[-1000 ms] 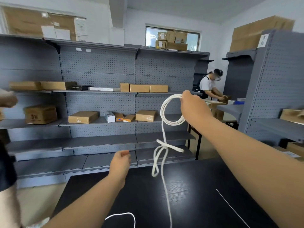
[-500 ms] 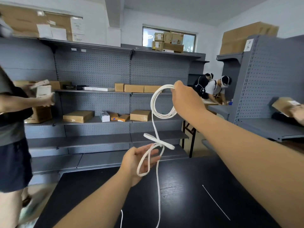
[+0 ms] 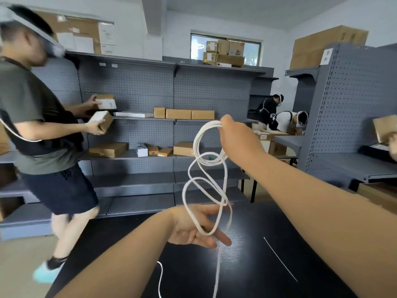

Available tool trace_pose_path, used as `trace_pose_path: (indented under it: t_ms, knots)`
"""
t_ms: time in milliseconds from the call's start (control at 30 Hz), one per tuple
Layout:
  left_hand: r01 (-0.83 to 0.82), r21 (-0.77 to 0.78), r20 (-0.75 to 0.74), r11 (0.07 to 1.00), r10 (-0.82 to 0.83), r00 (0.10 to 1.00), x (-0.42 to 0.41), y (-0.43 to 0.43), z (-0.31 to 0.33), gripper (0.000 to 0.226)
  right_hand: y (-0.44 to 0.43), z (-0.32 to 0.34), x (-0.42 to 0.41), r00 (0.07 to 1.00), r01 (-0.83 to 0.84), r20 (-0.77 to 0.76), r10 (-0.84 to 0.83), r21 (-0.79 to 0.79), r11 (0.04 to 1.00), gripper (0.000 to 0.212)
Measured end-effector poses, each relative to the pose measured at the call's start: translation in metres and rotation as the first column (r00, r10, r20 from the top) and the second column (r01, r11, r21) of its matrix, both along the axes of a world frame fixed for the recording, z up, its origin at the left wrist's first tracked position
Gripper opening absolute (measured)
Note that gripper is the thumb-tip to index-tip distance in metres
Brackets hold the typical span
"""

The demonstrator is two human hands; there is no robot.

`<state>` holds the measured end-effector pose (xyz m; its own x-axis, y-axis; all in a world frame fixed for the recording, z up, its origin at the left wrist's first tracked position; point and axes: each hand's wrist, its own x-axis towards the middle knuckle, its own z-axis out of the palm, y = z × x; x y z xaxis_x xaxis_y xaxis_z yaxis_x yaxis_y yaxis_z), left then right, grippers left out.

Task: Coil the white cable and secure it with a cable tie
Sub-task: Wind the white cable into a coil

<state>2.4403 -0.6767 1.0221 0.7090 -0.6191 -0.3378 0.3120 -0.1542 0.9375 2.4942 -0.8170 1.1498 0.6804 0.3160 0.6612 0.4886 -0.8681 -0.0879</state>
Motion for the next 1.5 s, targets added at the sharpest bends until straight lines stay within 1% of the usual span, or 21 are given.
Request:
trace_pose_path:
  t_ms: [100,167,300,367,467,533,633,733,833,900,967,1033,1067,1100,1133,1200,1267,1333,1400,1433,1500]
  knots:
    - [0.010,-0.007,0.070,1.000,-0.010,0.997,-0.005,0.000,-0.003,0.044,0.007,-0.004,-0.007,1.000,-0.030,-0.004,0.030,-0.023,0.999,0.010]
    - [-0.004,-0.008,0.102,1.000,0.005,0.995,-0.006,0.003,-0.005,0.049,0.013,-0.008,-0.008,0.999,-0.052,-0.008,0.052,-0.006,0.999,0.008]
    - [-0.040,-0.104,0.097,0.994,0.050,0.994,-0.007,0.005,0.000,0.057,0.028,-0.015,-0.008,0.997,-0.070,-0.036,0.071,0.021,0.997,0.009]
    - [-0.030,-0.167,0.094,0.986,0.046,0.995,-0.005,0.010,0.003,0.051,0.036,-0.018,-0.008,0.997,-0.073,-0.040,0.073,0.012,0.997,0.011]
    - [-0.025,-0.262,0.046,0.965,0.038,0.998,-0.002,0.030,0.007,0.036,0.051,-0.021,-0.005,0.997,-0.064,-0.047,0.064,-0.008,0.998,0.012]
    - [-0.057,-0.241,0.063,0.969,0.074,0.995,0.002,0.044,0.004,0.022,0.061,-0.022,-0.001,0.998,-0.053,-0.046,0.053,-0.012,0.999,0.012]
    - [-0.215,-0.133,0.106,0.968,0.229,0.967,0.013,0.067,-0.004,0.010,0.075,-0.021,0.007,0.999,-0.039,-0.036,0.039,0.009,0.999,0.013]
    - [-0.337,-0.020,0.145,0.941,0.336,0.930,0.024,0.102,-0.011,0.012,0.086,-0.017,0.018,0.999,-0.023,-0.023,0.024,0.049,0.999,0.012]
    - [-0.445,0.004,0.219,0.895,0.434,0.874,0.035,0.140,-0.015,0.016,0.092,-0.013,0.031,1.000,0.013,-0.007,-0.012,0.079,0.997,0.012]
    - [-0.567,-0.005,0.292,0.823,0.544,0.787,0.044,0.163,-0.018,0.016,0.094,-0.013,0.040,0.999,0.048,-0.007,-0.048,0.093,0.994,0.012]
    - [-0.702,0.022,0.407,0.712,0.635,0.656,0.054,0.185,-0.020,0.020,0.097,-0.015,0.050,0.996,0.088,-0.012,-0.088,0.107,0.990,0.011]
    - [-0.792,0.056,0.490,0.608,0.674,0.552,0.061,0.209,-0.021,0.024,0.100,-0.017,0.059,0.995,0.104,-0.011,-0.104,0.156,0.982,0.011]
    - [-0.825,0.103,0.536,0.555,0.668,0.516,0.062,0.220,-0.022,0.026,0.101,-0.017,0.062,0.995,0.102,-0.002,-0.104,0.193,0.976,0.013]
    - [-0.847,0.187,0.593,0.498,0.630,0.502,0.065,0.233,-0.026,0.028,0.102,-0.015,0.065,0.994,0.101,0.007,-0.106,0.223,0.969,0.014]
    - [-0.850,0.295,0.637,0.437,0.573,0.516,0.067,0.245,-0.030,0.029,0.104,-0.013,0.067,0.994,0.103,0.016,-0.110,0.240,0.965,0.015]
    - [-0.804,0.491,0.644,0.335,0.482,0.594,0.073,0.265,-0.041,0.031,0.107,-0.009,0.070,0.992,0.111,0.028,-0.121,0.242,0.964,0.014]
    - [-0.749,0.616,0.636,0.243,0.407,0.655,0.079,0.280,-0.054,0.027,0.113,-0.004,0.072,0.991,0.111,0.048,-0.127,0.244,0.963,0.014]
    - [-0.695,0.711,0.649,0.111,0.277,0.708,0.080,0.293,-0.070,0.017,0.115,0.004,0.074,0.988,0.121,0.060,-0.145,0.300,0.946,0.016]
    - [-0.636,0.772,0.624,-0.015,0.214,0.752,0.076,0.302,-0.086,0.026,0.114,0.015,0.073,0.982,0.140,0.070,-0.174,0.340,0.930,0.023]
    - [-0.606,0.794,0.601,-0.045,0.206,0.772,0.073,0.305,-0.093,0.030,0.113,0.020,0.072,0.980,0.144,0.081,-0.180,0.333,0.932,0.025]
    - [-0.545,0.835,0.549,-0.072,0.173,0.818,0.071,0.304,-0.095,0.034,0.114,0.025,0.070,0.980,0.138,0.098,-0.175,0.305,0.942,0.026]
